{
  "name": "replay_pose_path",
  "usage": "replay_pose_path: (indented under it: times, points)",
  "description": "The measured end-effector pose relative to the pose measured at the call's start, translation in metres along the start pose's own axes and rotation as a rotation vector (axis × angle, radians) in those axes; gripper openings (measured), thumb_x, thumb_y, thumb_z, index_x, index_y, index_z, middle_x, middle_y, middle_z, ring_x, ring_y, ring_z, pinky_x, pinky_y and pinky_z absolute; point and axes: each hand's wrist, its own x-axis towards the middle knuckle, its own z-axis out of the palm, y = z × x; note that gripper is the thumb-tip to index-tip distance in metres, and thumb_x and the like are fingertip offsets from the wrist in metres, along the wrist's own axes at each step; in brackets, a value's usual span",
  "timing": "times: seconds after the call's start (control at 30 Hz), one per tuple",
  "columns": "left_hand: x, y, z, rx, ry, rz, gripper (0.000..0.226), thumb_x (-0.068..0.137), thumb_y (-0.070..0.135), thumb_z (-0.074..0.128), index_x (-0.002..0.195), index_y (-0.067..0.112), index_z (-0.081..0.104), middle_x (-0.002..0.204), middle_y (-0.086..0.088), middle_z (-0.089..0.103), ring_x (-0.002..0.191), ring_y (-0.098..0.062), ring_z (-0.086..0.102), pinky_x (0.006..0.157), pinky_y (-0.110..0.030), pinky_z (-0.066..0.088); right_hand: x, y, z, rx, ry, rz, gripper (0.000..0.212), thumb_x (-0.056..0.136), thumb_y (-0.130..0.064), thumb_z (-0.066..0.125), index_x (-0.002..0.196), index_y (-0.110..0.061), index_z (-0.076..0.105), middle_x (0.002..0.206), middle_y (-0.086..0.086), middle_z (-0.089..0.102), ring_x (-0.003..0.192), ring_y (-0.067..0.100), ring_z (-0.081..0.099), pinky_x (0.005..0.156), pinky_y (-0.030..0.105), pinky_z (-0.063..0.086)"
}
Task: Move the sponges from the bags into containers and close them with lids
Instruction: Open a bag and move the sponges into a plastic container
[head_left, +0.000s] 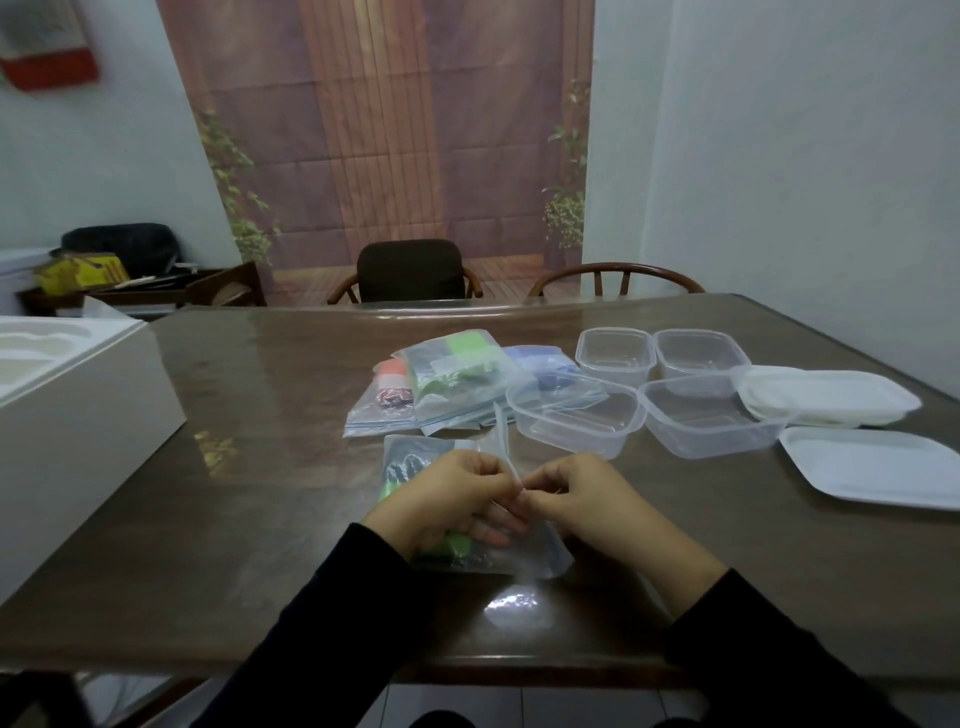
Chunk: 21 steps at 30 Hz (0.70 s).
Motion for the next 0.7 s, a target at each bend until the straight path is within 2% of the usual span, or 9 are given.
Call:
replay_pose_path:
  times: [0.07,0.17,0.23,0.33,0.43,0.57,0.63,0.7]
  points:
    - [-0.0001,0.0005,-0.0003,0.005,0.004,-0.001,0.014,0.091,0.007,0.052,0.079,0.009,0.06,0.086,-0.013,0.07,0.069,-0.016,0.07,0.056,-0.024,0.057,-0.0002,0.0006,-0.0026,0.118,-0.035,0.051,0.013,0.088,-0.014,0.062,0.09,-0.013,0.074,0.084,0.009,0.074,0.071,0.011,0.068,0.062,0.019,0.056]
    - [0.0001,0.0001,0.0004,0.026,-0.001,-0.004,0.014,0.091,0.007,0.052,0.08,0.008,0.06,0.09,-0.016,0.07,0.071,-0.017,0.07,0.057,-0.024,0.057,-0.0003,0.0018,-0.0053,0.168,-0.056,0.099,0.014,0.09,-0.011,0.059,0.083,-0.01,0.072,0.079,0.011,0.071,0.067,0.011,0.067,0.064,0.021,0.057]
    - [0.0003,-0.0009,0.0014,0.043,-0.002,0.002,0.013,0.09,0.006,0.053,0.08,0.008,0.06,0.089,-0.015,0.07,0.069,-0.016,0.07,0.057,-0.024,0.057,-0.0002,0.0025,-0.0049,0.073,-0.035,0.092,0.015,0.089,-0.013,0.059,0.083,-0.009,0.073,0.075,0.007,0.071,0.063,0.008,0.065,0.064,0.021,0.056]
    - [-0.0003,-0.0019,0.0031,0.07,-0.007,0.012,0.011,0.09,0.008,0.055,0.081,0.008,0.061,0.081,-0.009,0.07,0.067,-0.013,0.069,0.057,-0.022,0.056,0.0007,0.0033,-0.0024,-0.199,0.04,0.043,0.019,0.085,-0.023,0.059,0.077,-0.014,0.073,0.071,0.009,0.072,0.062,0.015,0.064,0.067,0.034,0.055]
    - [-0.0002,-0.0029,0.004,0.097,0.0,0.024,0.011,0.091,0.011,0.056,0.082,0.01,0.062,0.076,-0.004,0.07,0.066,-0.012,0.069,0.057,-0.023,0.056,0.0003,0.0022,-0.0006,-0.365,0.108,-0.004,0.018,0.082,-0.031,0.06,0.074,-0.02,0.072,0.069,0.001,0.07,0.066,0.013,0.064,0.061,0.028,0.049]
    - [-0.0008,-0.0032,0.0043,0.074,0.002,0.03,0.012,0.092,0.011,0.055,0.083,0.01,0.062,0.073,-0.003,0.07,0.065,-0.013,0.069,0.057,-0.024,0.056,0.001,0.004,0.0007,-0.281,0.123,0.009,0.022,0.081,-0.028,0.061,0.059,-0.027,0.06,0.06,-0.004,0.065,0.056,0.009,0.06,0.05,0.016,0.042]
    - [-0.0011,-0.0029,0.0042,0.069,0.004,0.027,0.012,0.092,0.01,0.054,0.083,0.009,0.062,0.073,-0.004,0.07,0.065,-0.013,0.069,0.057,-0.025,0.056,0.0015,0.0056,0.0009,-0.196,0.13,0.03,0.019,0.081,-0.027,0.063,0.062,-0.024,0.061,0.057,-0.004,0.063,0.05,0.008,0.058,0.05,0.019,0.047]
    - [-0.0009,-0.0024,0.0049,0.082,0.007,0.028,0.013,0.092,0.009,0.054,0.081,0.01,0.061,0.075,-0.005,0.07,0.065,-0.014,0.069,0.057,-0.024,0.056,0.0015,0.0063,0.0017,-0.171,0.142,0.04,0.016,0.08,-0.028,0.064,0.066,-0.022,0.063,0.058,-0.002,0.064,0.051,0.008,0.059,0.056,0.027,0.052]
